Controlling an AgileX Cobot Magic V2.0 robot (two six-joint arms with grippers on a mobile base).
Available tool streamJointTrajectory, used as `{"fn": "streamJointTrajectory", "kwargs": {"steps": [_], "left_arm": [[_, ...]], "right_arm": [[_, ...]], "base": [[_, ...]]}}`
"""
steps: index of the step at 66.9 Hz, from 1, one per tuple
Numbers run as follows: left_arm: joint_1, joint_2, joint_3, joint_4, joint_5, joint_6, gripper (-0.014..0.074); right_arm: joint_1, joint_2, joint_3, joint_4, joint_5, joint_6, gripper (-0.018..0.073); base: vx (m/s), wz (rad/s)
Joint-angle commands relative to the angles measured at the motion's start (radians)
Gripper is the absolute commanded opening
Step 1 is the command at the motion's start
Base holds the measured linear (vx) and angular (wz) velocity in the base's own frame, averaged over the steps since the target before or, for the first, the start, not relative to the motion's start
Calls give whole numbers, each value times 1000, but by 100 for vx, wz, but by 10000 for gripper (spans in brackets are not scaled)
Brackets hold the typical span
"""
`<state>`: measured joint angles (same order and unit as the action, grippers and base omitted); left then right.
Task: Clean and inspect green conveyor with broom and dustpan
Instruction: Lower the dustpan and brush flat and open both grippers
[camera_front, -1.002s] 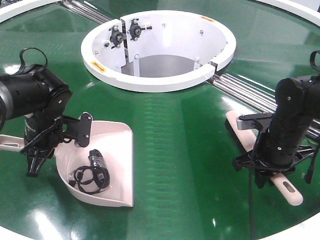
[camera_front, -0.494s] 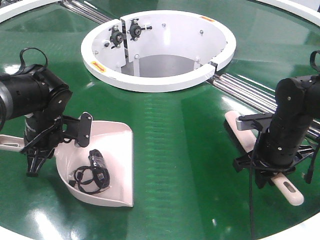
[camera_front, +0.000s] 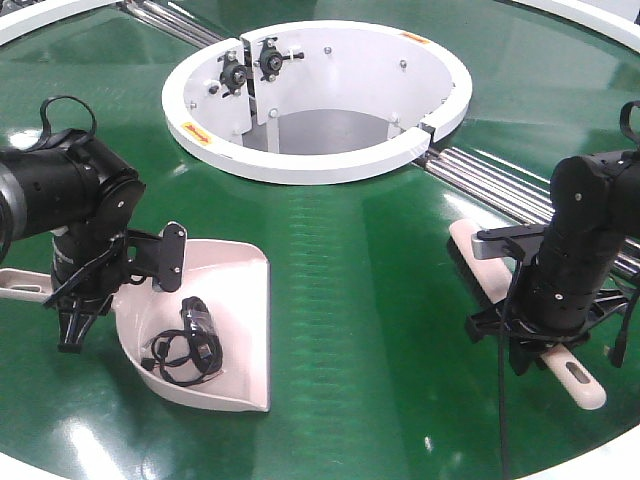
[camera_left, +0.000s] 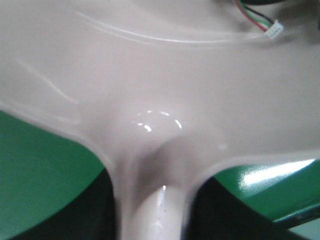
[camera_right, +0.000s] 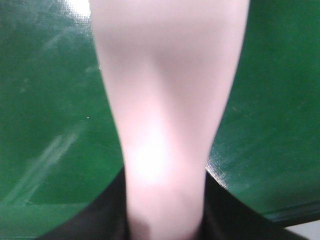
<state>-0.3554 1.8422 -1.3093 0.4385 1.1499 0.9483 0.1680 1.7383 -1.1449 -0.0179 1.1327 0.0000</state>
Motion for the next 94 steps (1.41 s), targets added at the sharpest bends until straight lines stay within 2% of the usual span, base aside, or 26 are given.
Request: {"fn": "streamJointTrajectory", "kwargs": {"steps": [1,15,39,46,64,80,94], "left_arm": [[-8,-47,-28,9,-26,-40,38],[-8,-47,-28,8,-14,-40,151],[-8,-47,-28,9,-10,-40,465],[-8,-47,-28,9,0,-76,524],[-8,-50,-28,9,57,-164,545],[-8,-111,-28,4,63,-169,545],[-8,-188,-28,-75,33,-169,545]], "right_arm": [[-4,-44,-21,-5,-4,0,9],[-4,-44,-21,-5,-2,0,9],[-4,-44,-21,-5,-2,0,9],[-4,-44,-21,-5,-4,0,9],[-4,-44,-21,-6,-39,0,15],[-4,-29,-21,-8,-62,0,36],[-4,40,-21,-3,-64,0,74]], "base": [[0,0],[0,0],[0,0],[0,0],[0,0],[0,0],[0,0]]}}
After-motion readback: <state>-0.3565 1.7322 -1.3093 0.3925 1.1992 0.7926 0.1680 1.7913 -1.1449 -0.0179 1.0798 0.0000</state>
